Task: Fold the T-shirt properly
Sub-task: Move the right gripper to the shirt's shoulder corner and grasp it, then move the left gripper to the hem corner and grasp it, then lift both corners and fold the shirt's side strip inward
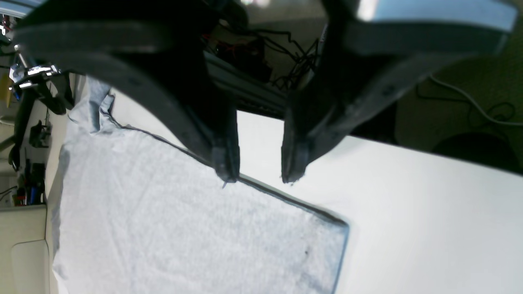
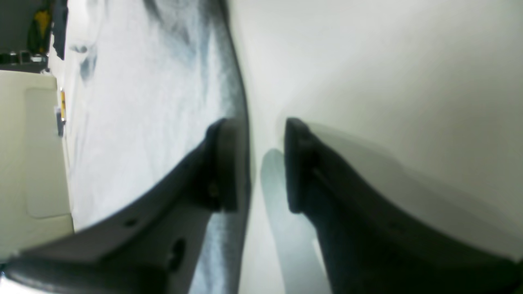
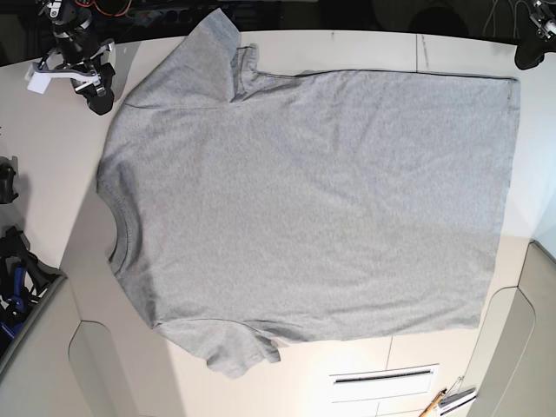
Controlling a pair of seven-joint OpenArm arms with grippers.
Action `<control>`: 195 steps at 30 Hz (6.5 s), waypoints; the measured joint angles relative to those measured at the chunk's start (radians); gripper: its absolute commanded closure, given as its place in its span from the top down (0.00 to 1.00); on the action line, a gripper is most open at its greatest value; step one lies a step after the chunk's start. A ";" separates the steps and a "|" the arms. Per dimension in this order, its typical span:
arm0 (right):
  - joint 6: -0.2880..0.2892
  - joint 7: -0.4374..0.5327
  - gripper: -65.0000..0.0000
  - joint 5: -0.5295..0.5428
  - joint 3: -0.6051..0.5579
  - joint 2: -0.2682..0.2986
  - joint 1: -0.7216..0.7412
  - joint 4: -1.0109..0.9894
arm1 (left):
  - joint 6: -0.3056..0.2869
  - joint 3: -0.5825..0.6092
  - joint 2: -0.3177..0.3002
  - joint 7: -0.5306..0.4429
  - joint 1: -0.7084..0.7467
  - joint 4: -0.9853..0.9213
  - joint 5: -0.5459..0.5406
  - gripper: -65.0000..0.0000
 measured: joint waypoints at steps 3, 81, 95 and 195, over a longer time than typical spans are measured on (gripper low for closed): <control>0.000 0.010 0.28 0.000 -0.007 0.000 0.000 0.000 | 0.000 0.000 0.000 0.000 0.000 0.000 0.000 0.34; 0.053 0.078 0.00 -0.185 -0.194 -0.030 0.016 0.004 | -0.006 0.126 0.000 -0.177 -0.267 -0.288 0.162 0.40; 0.053 0.079 0.00 -0.196 -0.194 -0.030 0.016 0.004 | -0.006 0.135 0.000 -0.175 -0.303 -0.288 0.193 0.18; 0.102 -0.016 0.00 -0.446 -0.166 0.119 0.182 0.111 | 0.000 0.079 0.027 -0.177 -0.499 -0.098 0.372 0.00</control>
